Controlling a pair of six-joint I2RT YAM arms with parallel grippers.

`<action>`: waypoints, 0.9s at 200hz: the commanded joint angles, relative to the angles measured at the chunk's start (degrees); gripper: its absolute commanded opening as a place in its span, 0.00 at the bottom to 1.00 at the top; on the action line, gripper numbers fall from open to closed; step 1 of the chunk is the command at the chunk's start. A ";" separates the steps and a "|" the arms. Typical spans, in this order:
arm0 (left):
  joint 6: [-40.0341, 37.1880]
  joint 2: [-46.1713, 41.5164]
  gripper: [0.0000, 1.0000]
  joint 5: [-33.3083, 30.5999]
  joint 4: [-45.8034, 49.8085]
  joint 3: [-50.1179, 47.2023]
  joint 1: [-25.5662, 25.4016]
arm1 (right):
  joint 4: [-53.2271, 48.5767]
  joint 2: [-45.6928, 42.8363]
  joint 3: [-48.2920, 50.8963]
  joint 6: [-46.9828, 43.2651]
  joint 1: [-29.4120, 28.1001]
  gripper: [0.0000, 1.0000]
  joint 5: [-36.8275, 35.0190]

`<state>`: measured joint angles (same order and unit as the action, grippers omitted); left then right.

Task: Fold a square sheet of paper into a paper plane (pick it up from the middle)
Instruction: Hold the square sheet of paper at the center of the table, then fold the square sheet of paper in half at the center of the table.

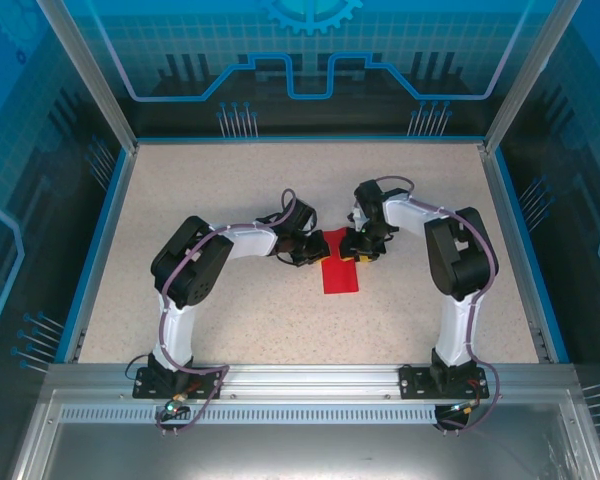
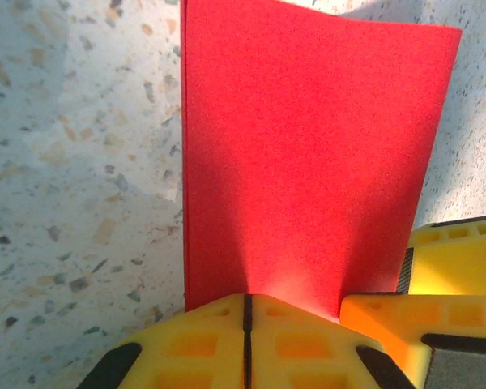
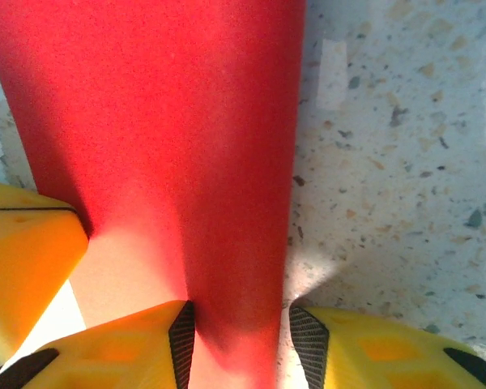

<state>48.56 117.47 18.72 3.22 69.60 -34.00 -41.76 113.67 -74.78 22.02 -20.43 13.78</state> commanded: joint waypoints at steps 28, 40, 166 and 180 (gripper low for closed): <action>-2.31 3.20 0.08 -4.77 9.43 -2.36 -0.37 | 2.49 -7.04 4.12 2.22 0.15 0.47 0.67; -2.74 3.40 0.08 -4.56 9.52 -2.21 -0.37 | 1.80 -9.22 3.97 2.24 0.71 0.48 0.52; -1.56 6.61 0.06 -6.15 13.70 0.04 -0.68 | 11.03 0.47 1.07 4.03 0.59 0.00 15.59; -1.19 6.86 0.05 -6.28 14.47 0.18 -0.70 | 11.51 1.60 1.64 3.67 1.25 0.00 15.56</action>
<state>47.48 118.28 17.89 6.68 71.75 -34.15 -31.38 113.45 -72.10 25.93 -19.92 27.46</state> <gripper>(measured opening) 0.054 0.043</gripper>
